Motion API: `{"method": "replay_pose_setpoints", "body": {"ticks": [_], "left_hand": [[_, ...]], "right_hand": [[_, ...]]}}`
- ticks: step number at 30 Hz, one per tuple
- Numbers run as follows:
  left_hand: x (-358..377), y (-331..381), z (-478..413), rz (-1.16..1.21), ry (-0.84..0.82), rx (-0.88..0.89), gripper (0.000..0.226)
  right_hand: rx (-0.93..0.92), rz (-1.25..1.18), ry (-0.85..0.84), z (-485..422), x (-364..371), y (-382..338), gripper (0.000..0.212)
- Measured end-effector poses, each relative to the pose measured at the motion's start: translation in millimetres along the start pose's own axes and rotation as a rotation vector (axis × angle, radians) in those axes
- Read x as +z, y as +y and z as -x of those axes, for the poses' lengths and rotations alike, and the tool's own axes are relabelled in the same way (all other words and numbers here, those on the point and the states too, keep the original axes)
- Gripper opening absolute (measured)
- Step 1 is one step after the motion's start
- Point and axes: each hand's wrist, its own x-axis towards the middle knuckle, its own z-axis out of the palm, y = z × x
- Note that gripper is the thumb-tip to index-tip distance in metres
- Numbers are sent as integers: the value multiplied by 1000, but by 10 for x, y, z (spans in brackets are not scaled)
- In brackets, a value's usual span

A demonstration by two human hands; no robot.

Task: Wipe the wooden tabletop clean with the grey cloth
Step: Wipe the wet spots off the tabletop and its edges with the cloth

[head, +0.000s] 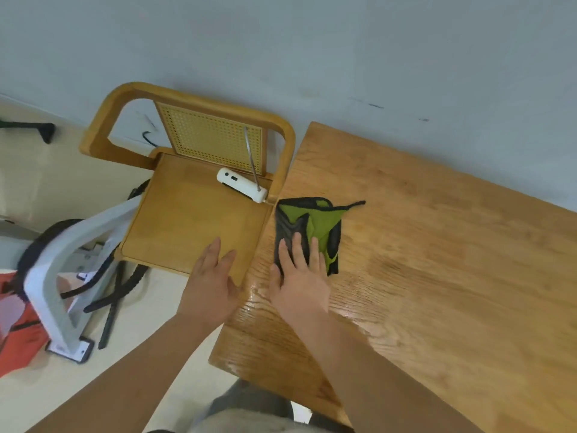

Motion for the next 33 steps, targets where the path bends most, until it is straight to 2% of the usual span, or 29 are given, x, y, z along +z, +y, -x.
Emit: {"method": "replay_pose_setpoints", "body": {"ticks": [7, 11, 14, 19, 23, 26, 29, 33], "left_hand": [[209, -29, 534, 45, 57, -96, 57], [434, 204, 890, 37, 72, -75, 62], [663, 523, 1092, -5, 54, 32, 62], [1080, 1133, 1364, -87, -78, 186, 70], [1287, 1436, 1600, -160, -145, 332, 76], [1378, 1436, 1761, -174, -164, 400, 73], [1381, 1283, 1869, -185, -116, 422, 70], [1342, 1121, 1969, -192, -100, 398, 68]], "right_hand": [[-336, 122, -138, 982, 562, 99, 62], [-417, 200, -179, 1481, 791, 479, 61], [-338, 207, -147, 1843, 840, 963, 60], [-94, 115, -38, 2350, 729, 1888, 58], [312, 15, 86, 2611, 706, 2287, 59], [538, -97, 121, 2614, 774, 2107, 62], [519, -197, 100, 2515, 860, 1692, 65], [197, -215, -26, 2506, 936, 1208, 68]]}}
